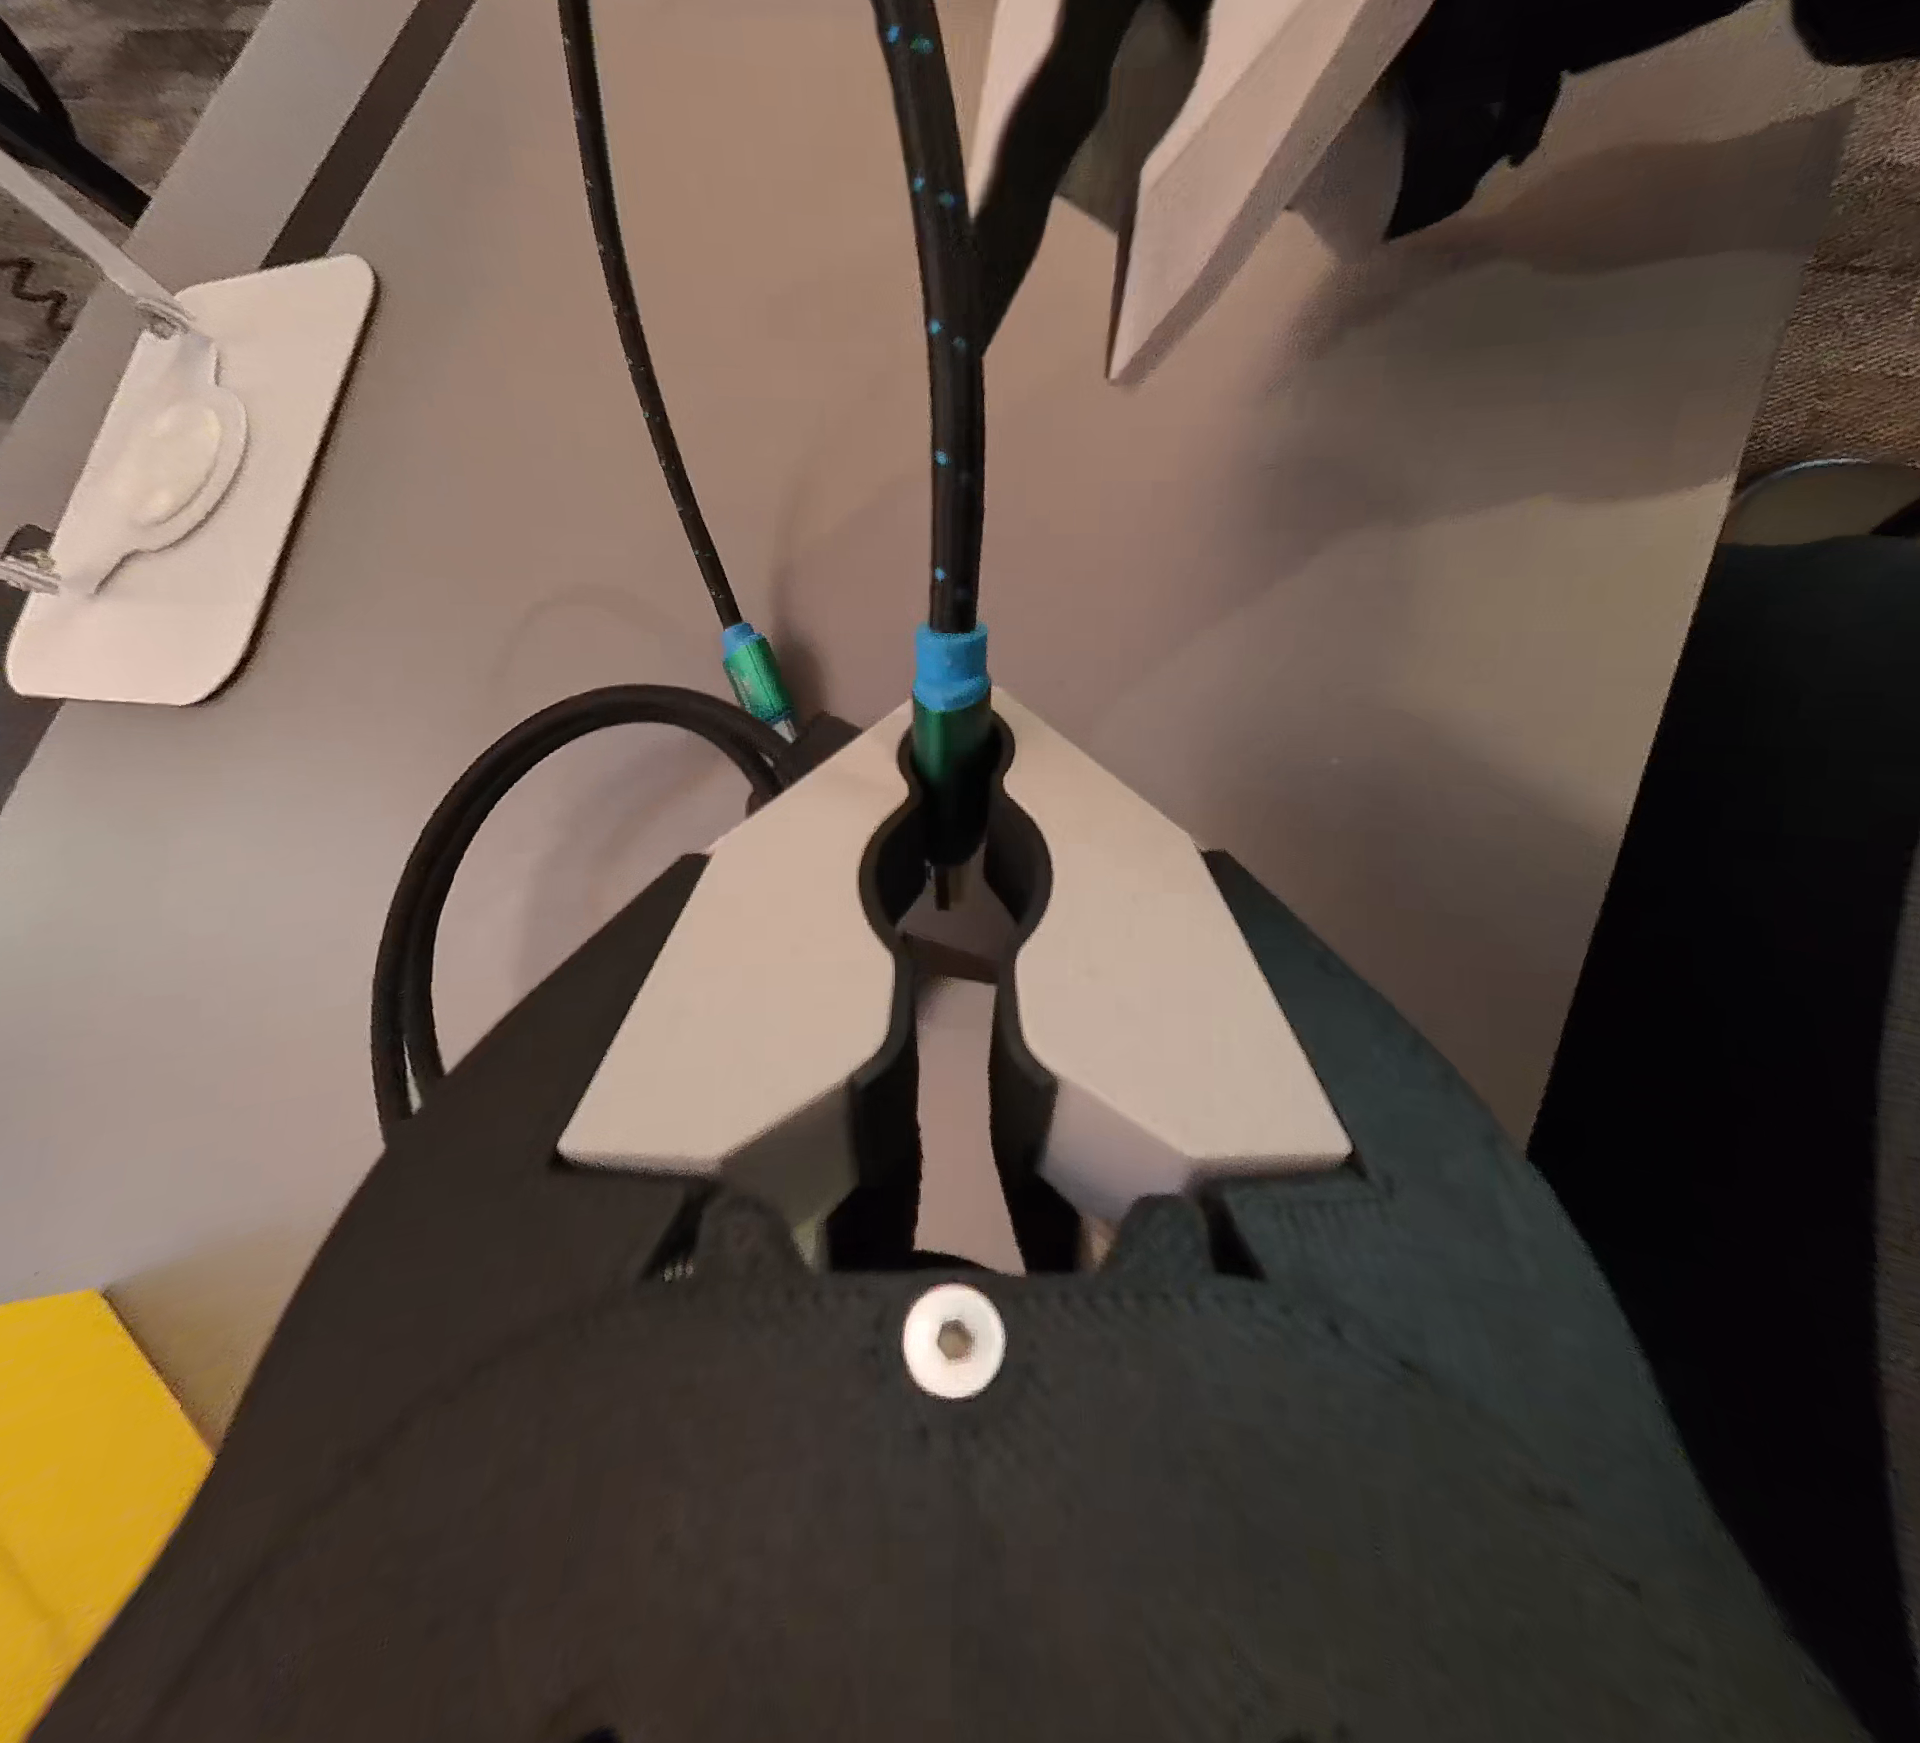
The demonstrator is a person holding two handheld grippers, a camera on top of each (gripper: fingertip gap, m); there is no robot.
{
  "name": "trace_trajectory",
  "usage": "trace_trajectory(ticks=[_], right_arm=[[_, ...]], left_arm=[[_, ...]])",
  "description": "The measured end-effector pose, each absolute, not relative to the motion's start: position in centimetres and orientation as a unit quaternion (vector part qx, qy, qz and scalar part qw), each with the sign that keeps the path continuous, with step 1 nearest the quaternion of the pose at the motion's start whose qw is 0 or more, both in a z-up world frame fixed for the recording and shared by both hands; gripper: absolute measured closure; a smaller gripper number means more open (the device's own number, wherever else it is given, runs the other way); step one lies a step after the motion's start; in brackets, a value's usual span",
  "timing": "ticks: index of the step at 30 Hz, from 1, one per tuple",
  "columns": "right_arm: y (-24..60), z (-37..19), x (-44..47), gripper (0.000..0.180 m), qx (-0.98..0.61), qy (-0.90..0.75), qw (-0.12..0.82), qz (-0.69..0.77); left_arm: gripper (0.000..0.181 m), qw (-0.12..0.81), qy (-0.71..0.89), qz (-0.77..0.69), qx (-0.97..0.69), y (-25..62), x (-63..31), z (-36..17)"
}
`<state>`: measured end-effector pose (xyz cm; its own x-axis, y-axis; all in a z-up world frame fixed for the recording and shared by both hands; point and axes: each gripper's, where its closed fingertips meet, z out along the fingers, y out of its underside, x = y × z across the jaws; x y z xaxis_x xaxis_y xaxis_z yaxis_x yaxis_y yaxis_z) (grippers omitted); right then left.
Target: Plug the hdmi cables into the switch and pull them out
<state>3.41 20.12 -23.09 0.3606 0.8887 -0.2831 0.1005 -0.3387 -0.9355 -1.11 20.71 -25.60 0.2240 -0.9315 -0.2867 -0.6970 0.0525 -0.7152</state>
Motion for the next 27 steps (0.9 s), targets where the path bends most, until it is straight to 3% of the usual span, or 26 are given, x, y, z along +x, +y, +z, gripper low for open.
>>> trace_trajectory(ticks=[3, 7, 11, 13, 16, 20, 23, 25, 27], right_arm=[[21.2, -24.4, 4.4, 0.160, -0.712, -0.364, 0.465, 0.380], [23.1, -24.7, 5.3, 0.156, -0.734, -0.320, 0.482, 0.355], [26.8, -24.6, 8.2, 0.112, -0.758, -0.205, 0.524, 0.329], [27.8, -24.6, 9.1, 0.108, -0.761, -0.189, 0.534, 0.316], [28.1, -24.6, 7.8, 0.112, -0.752, -0.188, 0.521, 0.357], [28.4, -24.9, 6.5, 0.137, -0.751, -0.201, 0.516, 0.360], [28.6, -24.7, 6.1, 0.140, -0.746, -0.196, 0.517, 0.372], [28.3, -24.5, 6.1, 0.162, -0.740, -0.202, 0.521, 0.375], [28.1, -24.0, 6.2, 0.158, -0.738, -0.205, 0.521, 0.377]], left_arm=[[0.179, 0.396, 0.603, -0.148, -0.677, 21.0, -1.5, -25.8], [0.179, 0.395, 0.602, -0.171, -0.673, 20.7, -1.5, -25.3], [0.180, 0.393, 0.620, -0.176, -0.655, 20.0, -1.5, -24.9], [0.180, 0.391, 0.630, -0.188, -0.644, 19.3, -1.3, -24.6], [0.180, 0.393, 0.638, -0.204, -0.630, 18.5, -0.8, -24.0], [0.180, 0.396, 0.640, -0.226, -0.618, 17.6, -0.4, -23.4], [0.180, 0.400, 0.646, -0.232, -0.608, 17.1, -0.3, -22.8], [0.180, 0.402, 0.646, -0.237, -0.604, 16.9, -0.3, -22.4], [0.180, 0.408, 0.642, -0.237, -0.604, 17.1, -0.4, -22.0]])
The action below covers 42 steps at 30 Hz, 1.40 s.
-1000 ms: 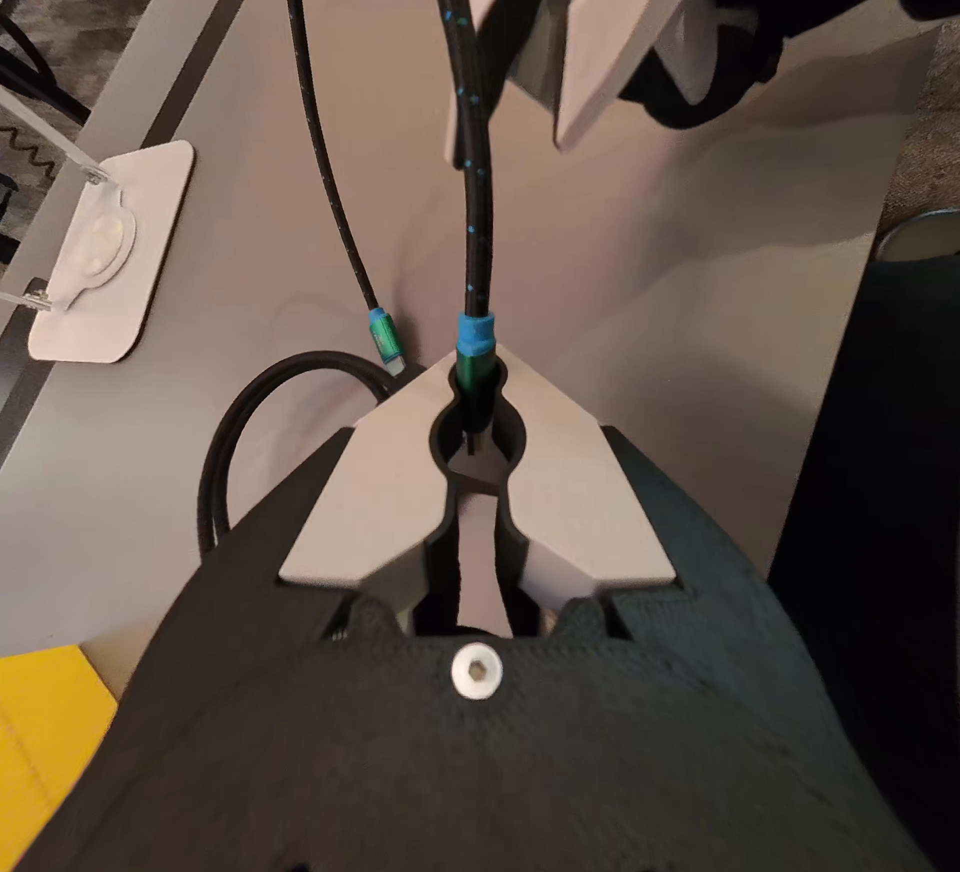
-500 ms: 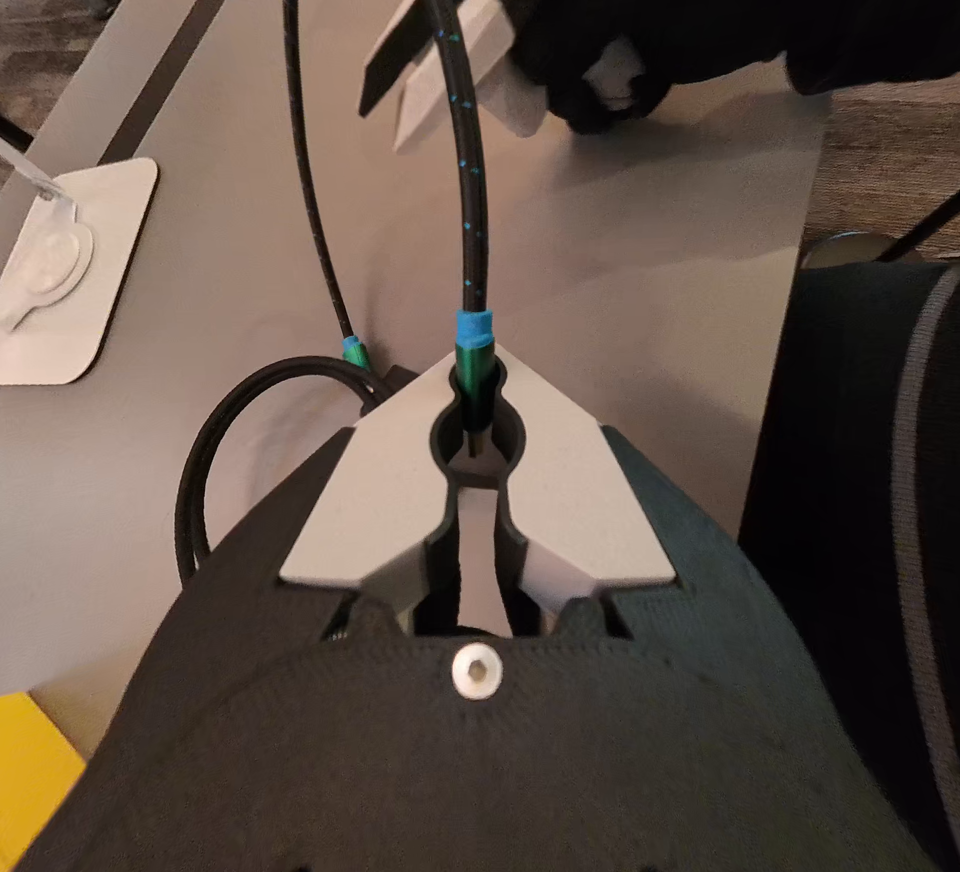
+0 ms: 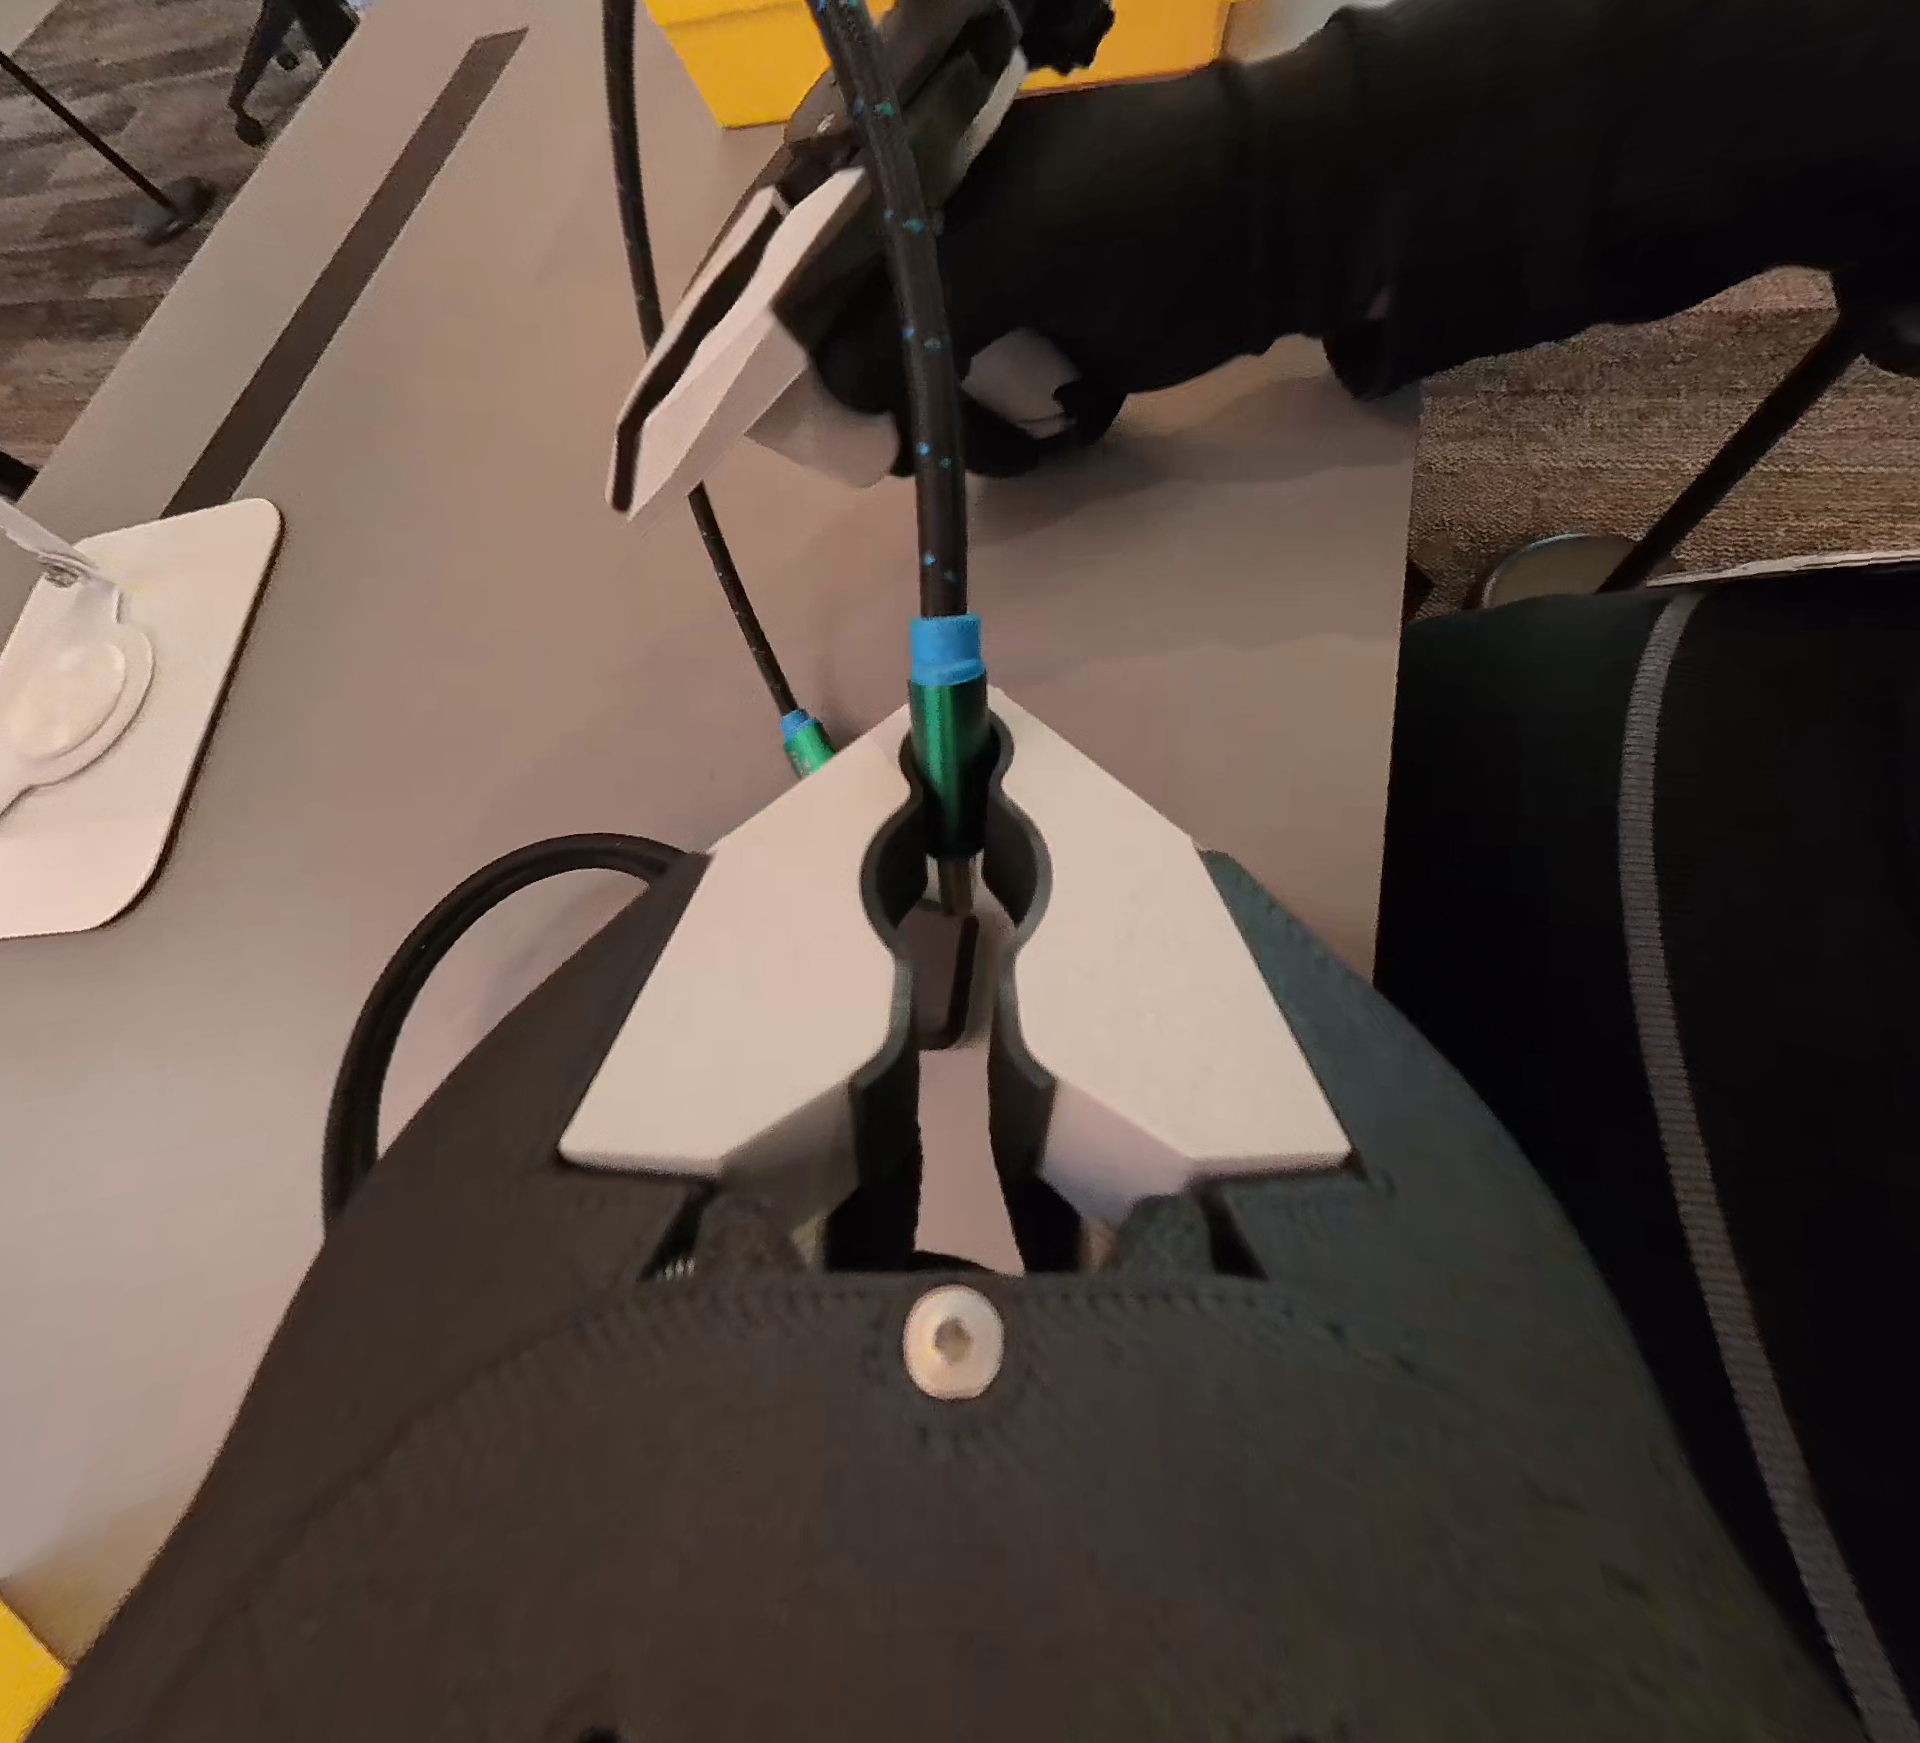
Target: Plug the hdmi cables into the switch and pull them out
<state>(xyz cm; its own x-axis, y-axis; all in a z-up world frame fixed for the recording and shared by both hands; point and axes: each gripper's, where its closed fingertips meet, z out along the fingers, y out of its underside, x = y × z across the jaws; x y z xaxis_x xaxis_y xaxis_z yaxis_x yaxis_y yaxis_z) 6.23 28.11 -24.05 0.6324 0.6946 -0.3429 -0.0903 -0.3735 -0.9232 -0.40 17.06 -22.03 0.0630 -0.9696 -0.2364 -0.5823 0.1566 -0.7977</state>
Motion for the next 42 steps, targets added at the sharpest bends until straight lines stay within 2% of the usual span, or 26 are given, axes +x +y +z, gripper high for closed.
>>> trace_trajectory(ticks=[5, 8, 14, 18, 20, 22, 26, 32, 38, 42], right_arm=[[26.6, -23.6, 5.8, 0.140, -0.733, -0.245, 0.502, 0.387], [27.2, -24.3, 6.6, 0.142, -0.747, -0.234, 0.505, 0.363], [28.5, -22.7, 11.1, 0.162, -0.736, -0.170, 0.574, 0.317], [29.6, -25.0, 11.1, 0.137, -0.766, -0.140, 0.533, 0.330], [29.3, -25.1, 9.7, 0.144, -0.761, -0.153, 0.520, 0.357], [28.6, -25.0, 8.5, 0.180, -0.755, -0.188, 0.511, 0.366], [27.6, -24.7, 7.3, 0.180, -0.760, -0.254, 0.508, 0.316], [26.5, -24.0, 6.5, 0.180, -0.768, -0.340, 0.495, 0.225], [25.4, -23.2, 4.7, 0.179, -0.756, -0.421, 0.481, 0.141], [24.7, -21.7, 3.3, 0.178, -0.735, -0.437, 0.500, 0.140]], left_arm=[[0.180, 0.410, 0.618, -0.274, -0.613, 17.4, -0.5, -21.2], [0.180, 0.412, 0.605, -0.292, -0.616, 17.6, -0.6, -20.8], [0.180, 0.416, 0.592, -0.311, -0.616, 17.7, -0.6, -19.9], [0.180, 0.416, 0.595, -0.329, -0.604, 17.1, -0.3, -19.5], [0.180, 0.414, 0.595, -0.341, -0.599, 16.7, -0.2, -19.2], [0.180, 0.415, 0.593, -0.339, -0.601, 16.8, -0.3, -19.1], [0.180, 0.419, 0.563, -0.329, -0.632, 18.6, -1.2, -18.9], [0.180, 0.402, 0.526, -0.238, -0.710, 22.9, -3.5, -20.3], [0.180, 0.416, 0.485, -0.185, -0.747, 27.2, -5.0, -19.3], [0.178, 0.435, 0.467, -0.128, -0.759, 30.5, -5.9, -18.7]])
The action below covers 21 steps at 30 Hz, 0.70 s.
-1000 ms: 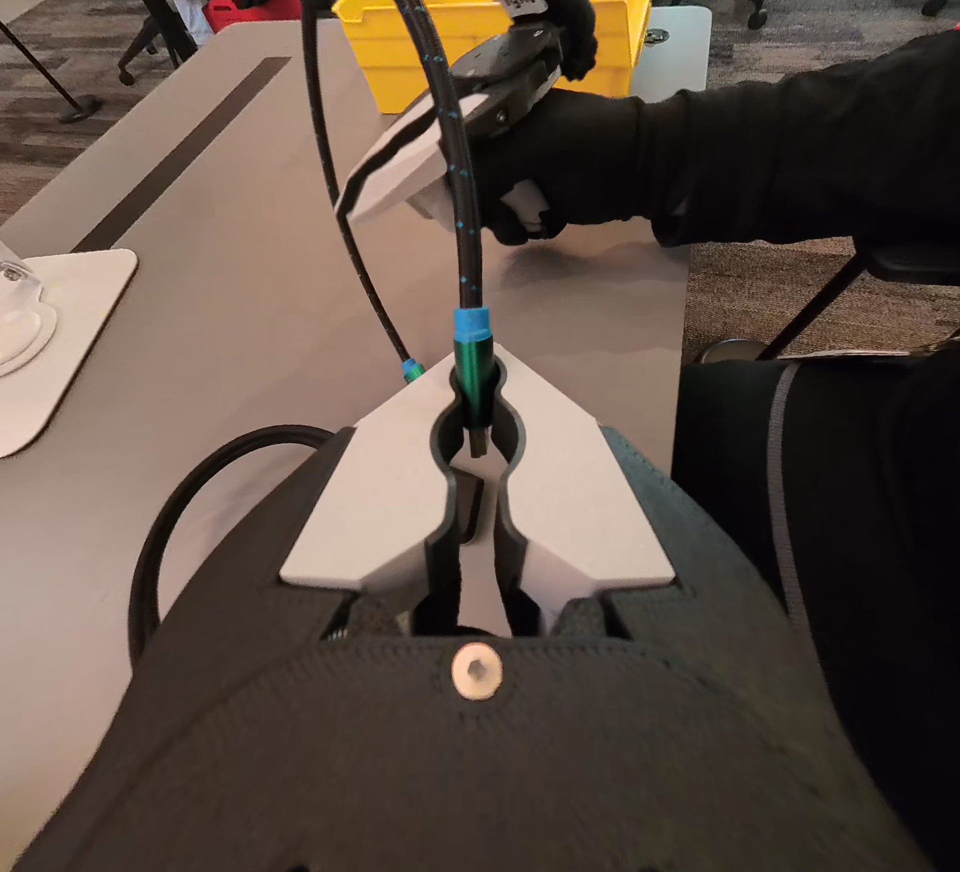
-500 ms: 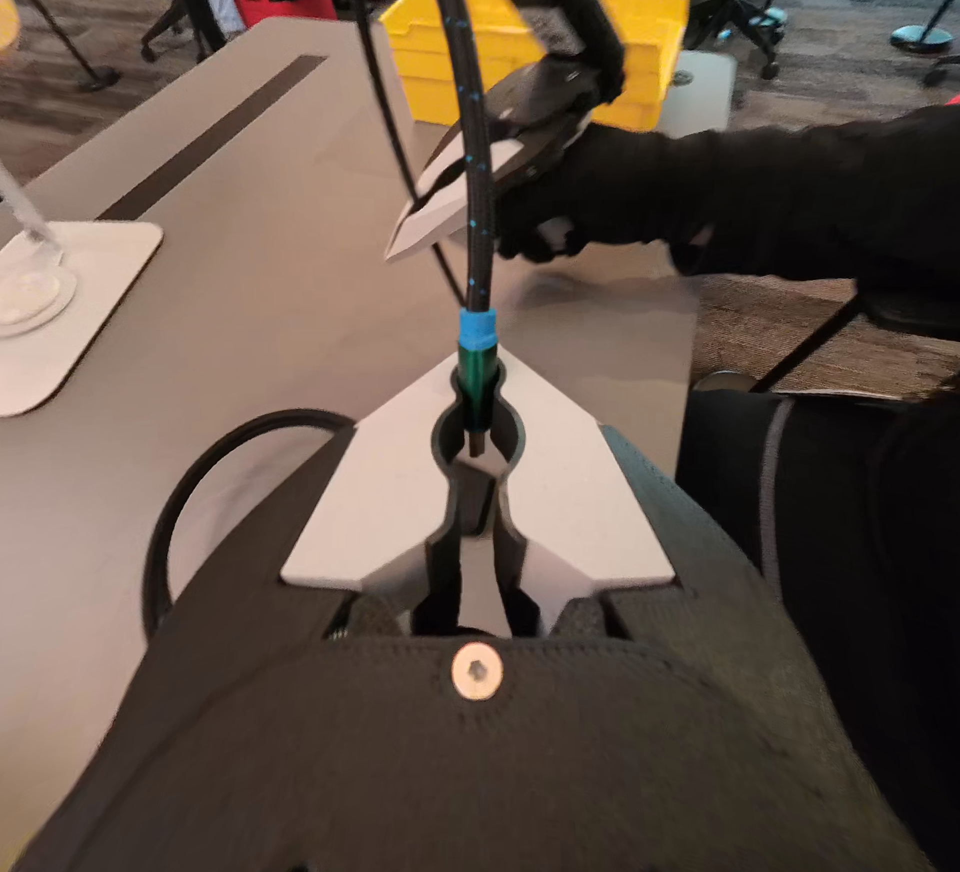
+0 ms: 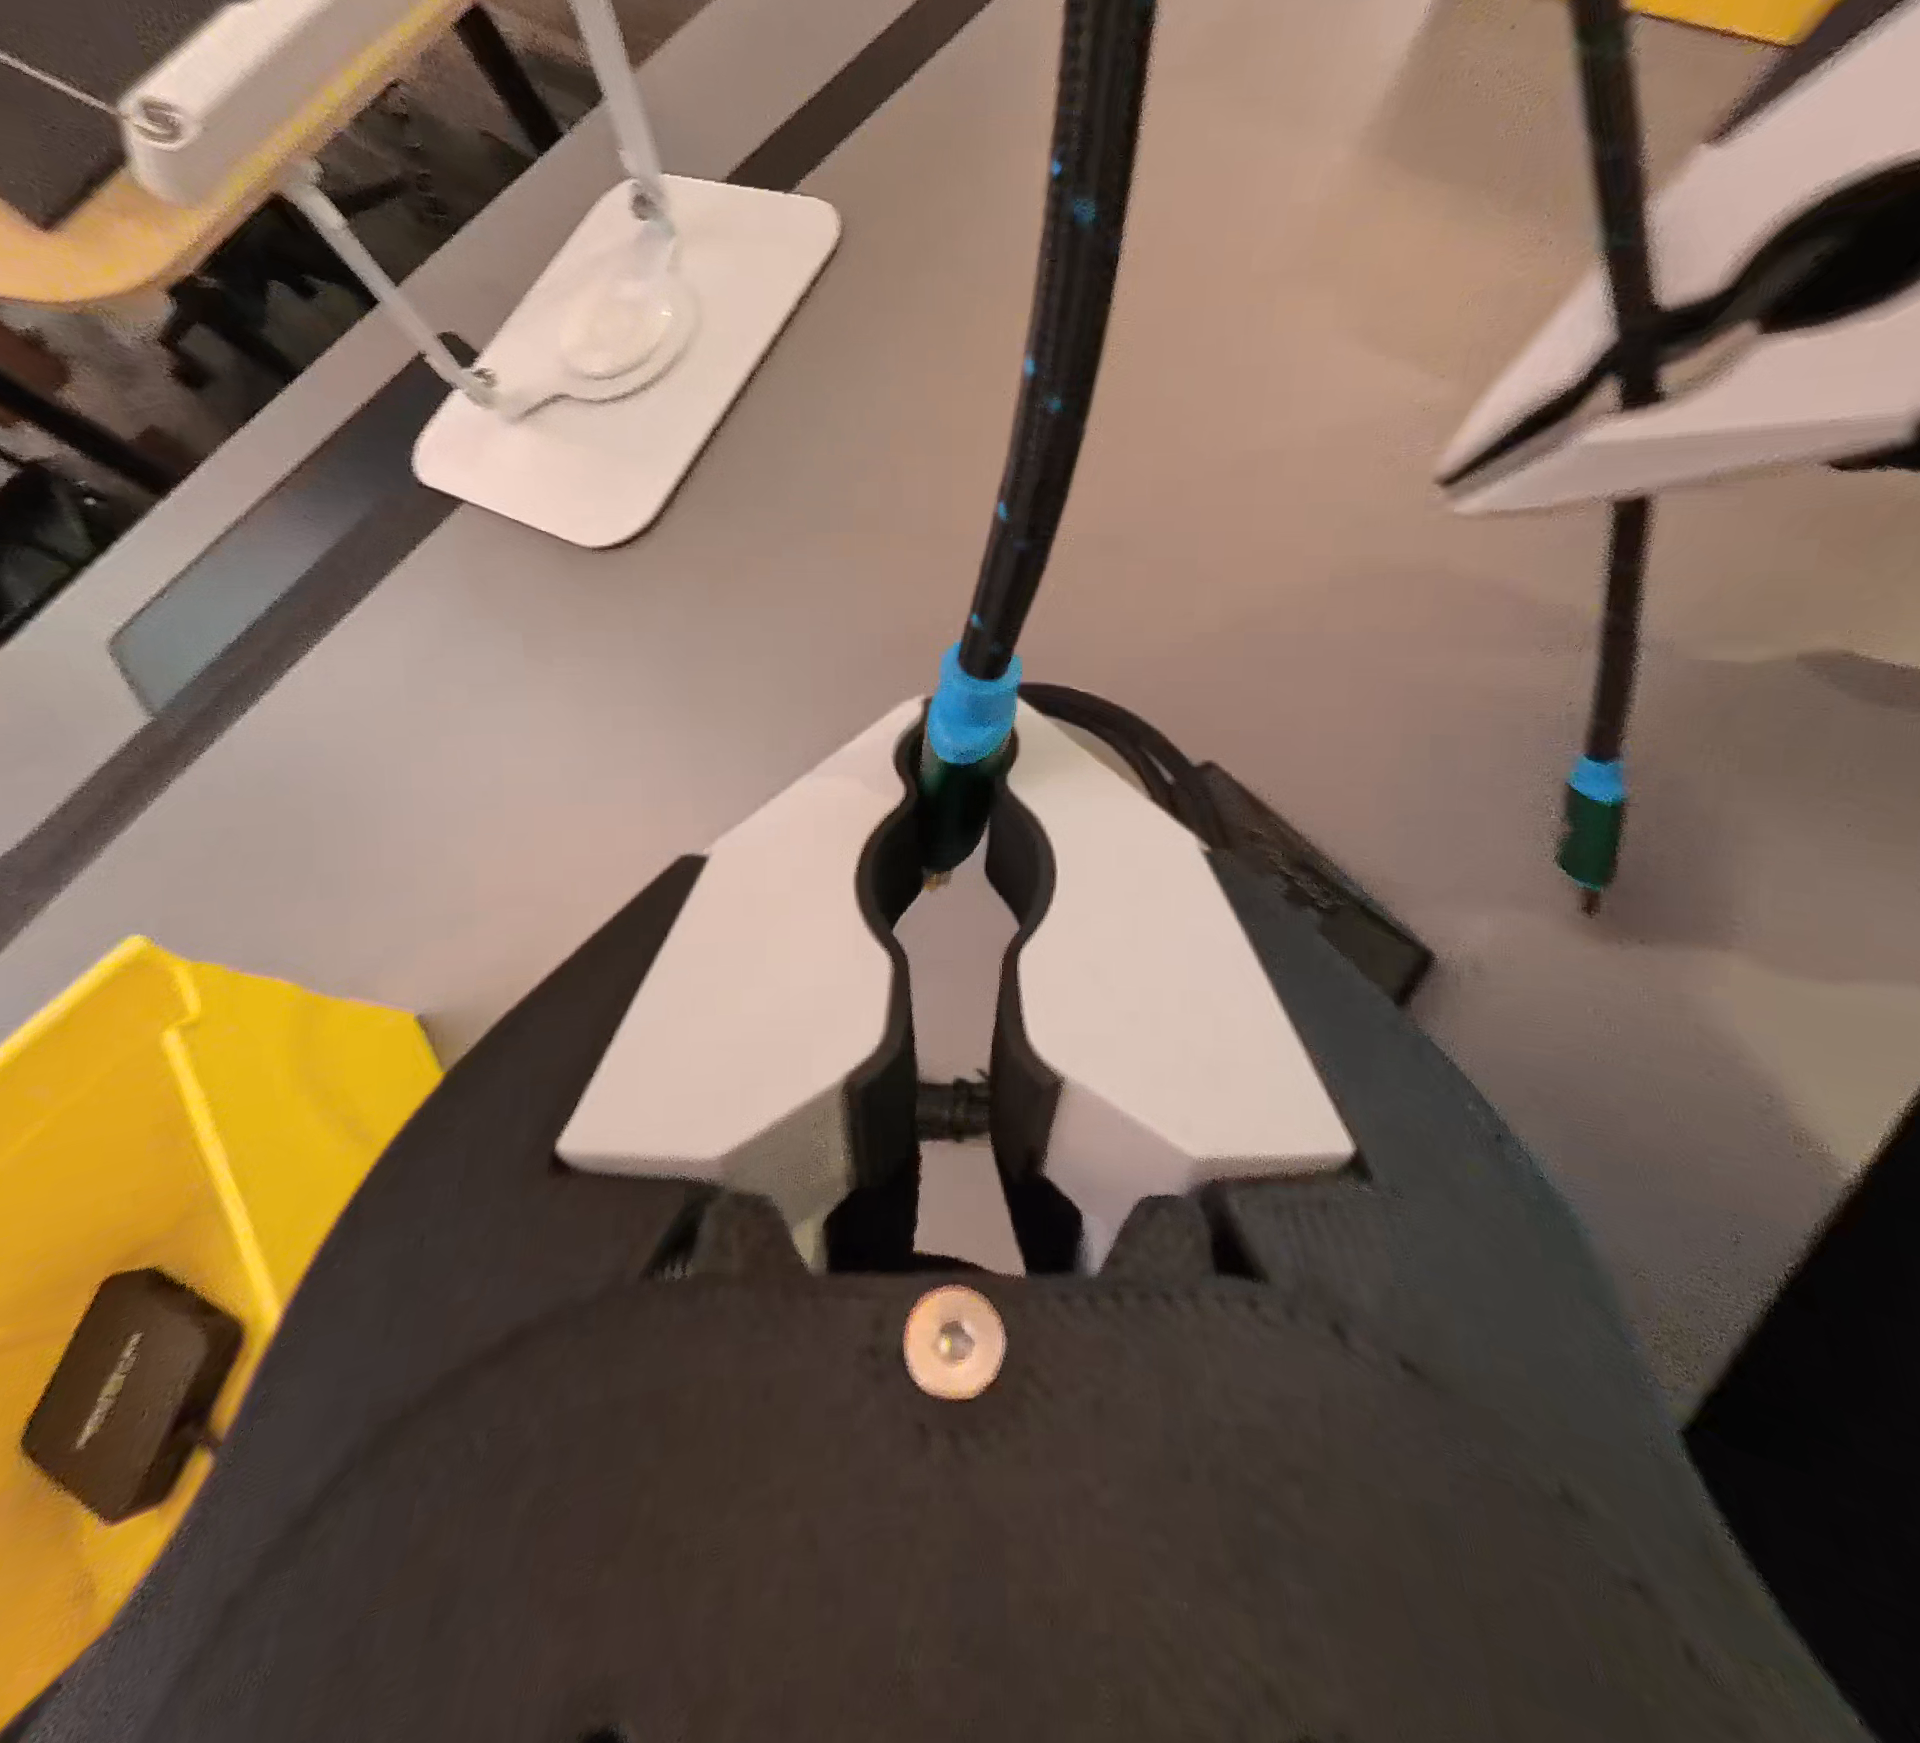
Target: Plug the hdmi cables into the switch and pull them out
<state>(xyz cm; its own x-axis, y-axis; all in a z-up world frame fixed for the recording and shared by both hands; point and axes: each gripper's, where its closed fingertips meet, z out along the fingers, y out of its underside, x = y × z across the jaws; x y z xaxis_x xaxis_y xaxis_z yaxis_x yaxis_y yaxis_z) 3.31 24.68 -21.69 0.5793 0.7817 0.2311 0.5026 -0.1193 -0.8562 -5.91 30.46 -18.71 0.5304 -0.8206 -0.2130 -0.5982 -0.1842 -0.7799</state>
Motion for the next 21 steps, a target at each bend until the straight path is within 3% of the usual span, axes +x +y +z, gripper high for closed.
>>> trace_trajectory(ticks=[8, 21], right_arm=[[23.1, -23.1, -0.6, 0.178, -0.703, -0.525, 0.473, 0.075], [19.7, -22.1, -8.3, 0.180, -0.632, -0.603, 0.468, 0.134]], left_arm=[[0.174, 0.475, 0.437, -0.049, -0.763, 36.3, -6.9, -16.0], [0.171, 0.591, 0.423, 0.054, -0.684, 39.2, -2.7, -8.4]])
